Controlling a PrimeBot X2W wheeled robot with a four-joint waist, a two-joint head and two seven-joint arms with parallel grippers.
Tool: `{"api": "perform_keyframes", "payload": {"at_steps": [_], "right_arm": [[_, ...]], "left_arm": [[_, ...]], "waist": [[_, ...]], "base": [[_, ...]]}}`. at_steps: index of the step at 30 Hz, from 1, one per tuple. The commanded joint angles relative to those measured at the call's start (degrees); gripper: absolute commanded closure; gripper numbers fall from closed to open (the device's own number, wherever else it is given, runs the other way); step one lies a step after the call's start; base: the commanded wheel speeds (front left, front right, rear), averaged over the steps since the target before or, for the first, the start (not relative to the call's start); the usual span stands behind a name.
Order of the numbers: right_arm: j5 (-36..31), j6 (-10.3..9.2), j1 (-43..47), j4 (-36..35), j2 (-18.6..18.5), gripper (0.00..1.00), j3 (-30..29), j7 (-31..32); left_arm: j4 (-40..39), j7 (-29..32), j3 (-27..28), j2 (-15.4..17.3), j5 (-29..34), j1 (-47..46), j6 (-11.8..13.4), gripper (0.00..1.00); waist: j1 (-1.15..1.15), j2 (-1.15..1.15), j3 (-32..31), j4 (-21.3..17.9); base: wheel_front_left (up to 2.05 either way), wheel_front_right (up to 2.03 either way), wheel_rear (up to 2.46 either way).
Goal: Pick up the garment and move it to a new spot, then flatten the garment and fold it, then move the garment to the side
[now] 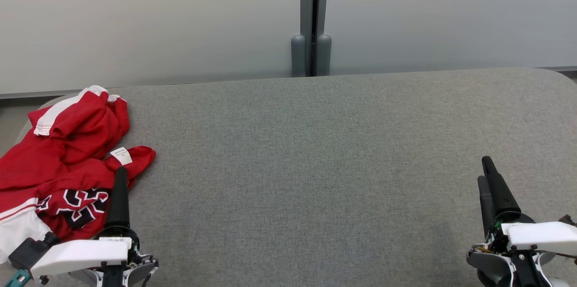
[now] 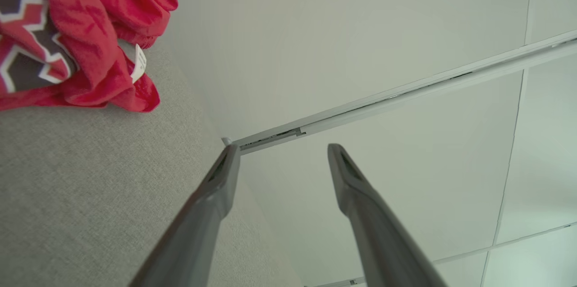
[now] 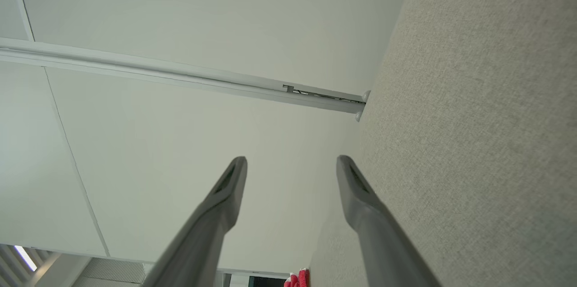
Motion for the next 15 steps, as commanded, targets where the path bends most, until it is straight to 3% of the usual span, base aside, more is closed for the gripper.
{"api": "perform_keyframes", "payload": {"at_steps": [1, 15], "right_arm": [[-1.49, 0.16, -1.22, -1.34, -0.59, 0.00, 0.17, -0.57], [-19.49, 0.19, -1.94, -3.08, -1.10, 0.00, 1.97, -3.39]], "left_arm": [[-1.13, -0.47, 0.09, 0.58, 1.93, -1.72, -0.04, 0.00], [-3.02, -3.23, -1.80, 0.68, 20.88, -1.39, 3.60, 0.00]], "waist": [[0.00, 0.00, 0.00, -0.01], [0.00, 0.00, 0.03, 0.04]], "base": [[0.00, 0.00, 0.00], [0.00, 0.00, 0.00]]}}
